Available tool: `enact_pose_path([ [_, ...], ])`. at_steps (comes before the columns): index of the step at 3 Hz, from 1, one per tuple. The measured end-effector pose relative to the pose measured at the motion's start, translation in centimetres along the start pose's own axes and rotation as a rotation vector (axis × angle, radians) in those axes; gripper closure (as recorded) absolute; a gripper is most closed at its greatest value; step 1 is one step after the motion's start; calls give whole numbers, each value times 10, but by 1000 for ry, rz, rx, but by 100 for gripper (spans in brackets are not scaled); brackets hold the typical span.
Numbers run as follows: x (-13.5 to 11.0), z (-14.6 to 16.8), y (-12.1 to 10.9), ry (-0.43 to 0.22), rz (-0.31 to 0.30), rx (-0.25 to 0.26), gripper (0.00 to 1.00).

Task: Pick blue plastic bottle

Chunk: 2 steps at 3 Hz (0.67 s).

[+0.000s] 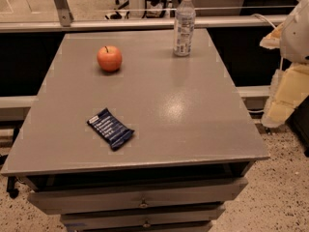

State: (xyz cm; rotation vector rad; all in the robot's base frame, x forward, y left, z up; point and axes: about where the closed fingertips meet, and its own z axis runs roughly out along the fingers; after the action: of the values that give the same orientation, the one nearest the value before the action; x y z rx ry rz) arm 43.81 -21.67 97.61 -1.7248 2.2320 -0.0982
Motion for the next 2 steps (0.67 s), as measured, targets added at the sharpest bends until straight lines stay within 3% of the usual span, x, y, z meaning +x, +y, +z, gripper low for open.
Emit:
enact_pose_path([
  [2, -2, 5, -4, -20, 9, 1, 0],
])
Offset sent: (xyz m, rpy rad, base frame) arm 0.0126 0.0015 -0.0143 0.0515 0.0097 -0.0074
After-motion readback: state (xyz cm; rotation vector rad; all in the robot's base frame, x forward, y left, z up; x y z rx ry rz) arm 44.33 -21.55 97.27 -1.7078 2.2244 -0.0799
